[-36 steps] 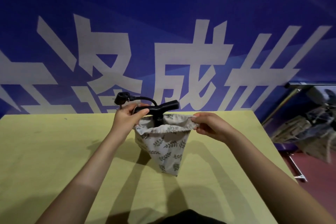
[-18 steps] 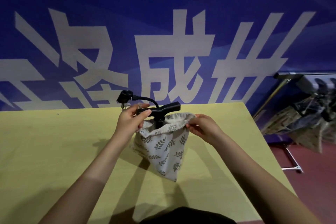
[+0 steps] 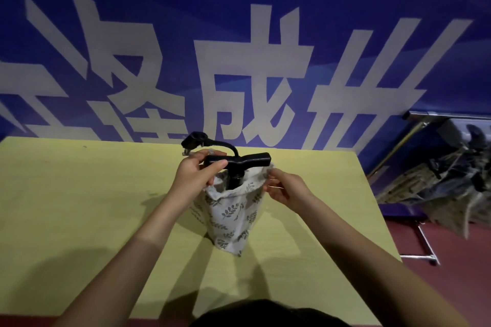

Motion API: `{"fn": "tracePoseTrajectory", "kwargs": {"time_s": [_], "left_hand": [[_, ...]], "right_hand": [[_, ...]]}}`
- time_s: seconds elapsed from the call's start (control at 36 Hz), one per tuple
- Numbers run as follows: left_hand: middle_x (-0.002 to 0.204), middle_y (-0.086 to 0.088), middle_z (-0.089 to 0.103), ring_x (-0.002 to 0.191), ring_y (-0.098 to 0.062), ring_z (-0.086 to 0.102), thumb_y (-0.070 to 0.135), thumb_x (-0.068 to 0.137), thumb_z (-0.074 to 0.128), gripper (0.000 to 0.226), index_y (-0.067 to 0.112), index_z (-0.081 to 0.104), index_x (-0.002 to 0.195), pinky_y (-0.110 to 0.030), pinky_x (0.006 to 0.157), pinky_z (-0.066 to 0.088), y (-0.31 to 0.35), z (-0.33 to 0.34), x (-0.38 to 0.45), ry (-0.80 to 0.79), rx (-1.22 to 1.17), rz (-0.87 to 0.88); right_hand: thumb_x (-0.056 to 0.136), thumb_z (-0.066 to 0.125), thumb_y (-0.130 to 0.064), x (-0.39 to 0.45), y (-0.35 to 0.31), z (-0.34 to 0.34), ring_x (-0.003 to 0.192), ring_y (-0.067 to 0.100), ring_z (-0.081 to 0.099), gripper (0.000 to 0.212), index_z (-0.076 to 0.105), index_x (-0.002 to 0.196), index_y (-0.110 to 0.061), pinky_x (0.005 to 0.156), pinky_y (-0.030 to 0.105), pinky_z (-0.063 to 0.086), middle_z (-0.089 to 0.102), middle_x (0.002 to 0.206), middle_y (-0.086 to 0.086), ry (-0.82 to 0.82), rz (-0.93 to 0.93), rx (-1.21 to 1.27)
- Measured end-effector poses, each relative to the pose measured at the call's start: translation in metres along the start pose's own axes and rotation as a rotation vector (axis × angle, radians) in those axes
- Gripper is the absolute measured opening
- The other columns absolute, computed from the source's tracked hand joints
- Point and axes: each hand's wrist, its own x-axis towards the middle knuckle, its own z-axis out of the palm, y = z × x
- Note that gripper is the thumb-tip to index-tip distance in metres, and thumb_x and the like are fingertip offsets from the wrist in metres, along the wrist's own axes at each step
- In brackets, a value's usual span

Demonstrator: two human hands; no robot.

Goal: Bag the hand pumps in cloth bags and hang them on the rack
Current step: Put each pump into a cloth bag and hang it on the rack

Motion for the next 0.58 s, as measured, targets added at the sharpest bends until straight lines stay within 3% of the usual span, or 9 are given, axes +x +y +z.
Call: {"fn": "tracePoseTrajectory", "kwargs": {"time_s": [0.11, 0.25, 0.36, 0.44, 0.5, 0.58], "left_hand": [[0.047, 0.010, 0.048, 0.044, -0.009, 0.042, 0.011, 0.089, 0.065, 0.012, 0.020, 0.068, 0.096, -0.017, 0.041, 0.032, 0.000, -0.003, -0.003, 0.019, -0.005, 0.000], [0.049, 0.008, 0.047, 0.045, -0.010, 0.039, 0.012, 0.089, 0.065, 0.012, 0.023, 0.067, 0.093, -0.020, 0.043, 0.032, -0.004, -0.017, -0.005, 0.055, 0.020, 0.018], [0.057, 0.014, 0.055, 0.044, 0.000, 0.044, 0.014, 0.089, 0.065, 0.010, 0.023, 0.066, 0.092, -0.015, 0.047, 0.035, -0.005, -0.028, -0.006, 0.113, 0.064, 0.049], [0.087, 0.010, 0.065, 0.072, 0.011, 0.060, 0.021, 0.089, 0.066, 0.010, 0.021, 0.068, 0.099, -0.006, 0.065, 0.042, -0.004, -0.044, -0.006, 0.105, 0.221, 0.112], [0.102, 0.007, 0.067, 0.093, 0.003, 0.061, 0.028, 0.089, 0.066, 0.013, 0.030, 0.068, 0.101, -0.015, 0.080, 0.046, -0.005, -0.057, -0.005, 0.054, 0.343, 0.137], [0.102, 0.012, 0.066, 0.095, -0.004, 0.062, 0.032, 0.088, 0.065, 0.015, 0.045, 0.061, 0.095, -0.028, 0.083, 0.051, -0.002, -0.076, -0.006, 0.011, 0.478, 0.159]], "right_hand": [[0.092, 0.063, -0.016, 0.003, -0.005, 0.005, 0.040, 0.013, 0.047, 0.021, 0.063, 0.083, 0.003, 0.037, 0.019, 0.039, 0.063, 0.071, 0.016, 0.040, -0.025, -0.064], [0.091, 0.058, -0.011, 0.005, -0.012, 0.012, 0.046, 0.016, 0.038, 0.029, 0.053, 0.063, -0.004, 0.036, 0.019, 0.031, 0.058, 0.059, 0.012, -0.011, -0.025, 0.002], [0.091, 0.055, -0.009, 0.002, -0.022, 0.022, 0.054, 0.016, 0.052, 0.034, 0.045, 0.058, -0.012, 0.040, 0.018, 0.038, 0.047, 0.048, 0.000, -0.091, 0.052, 0.270], [0.087, 0.055, -0.010, -0.007, -0.030, 0.037, 0.055, 0.017, 0.052, 0.040, 0.046, 0.049, -0.012, 0.051, 0.021, 0.042, 0.047, 0.054, 0.002, -0.124, 0.105, 0.315], [0.085, 0.054, -0.010, -0.015, -0.038, 0.045, 0.059, 0.018, 0.049, 0.031, 0.046, 0.055, -0.011, 0.058, 0.024, 0.039, 0.047, 0.059, 0.003, -0.168, 0.125, 0.244], [0.085, 0.056, -0.010, -0.024, -0.052, 0.053, 0.060, 0.017, 0.049, 0.032, 0.046, 0.054, -0.013, 0.058, 0.024, 0.037, 0.047, 0.061, 0.003, -0.220, 0.124, 0.087]]}}
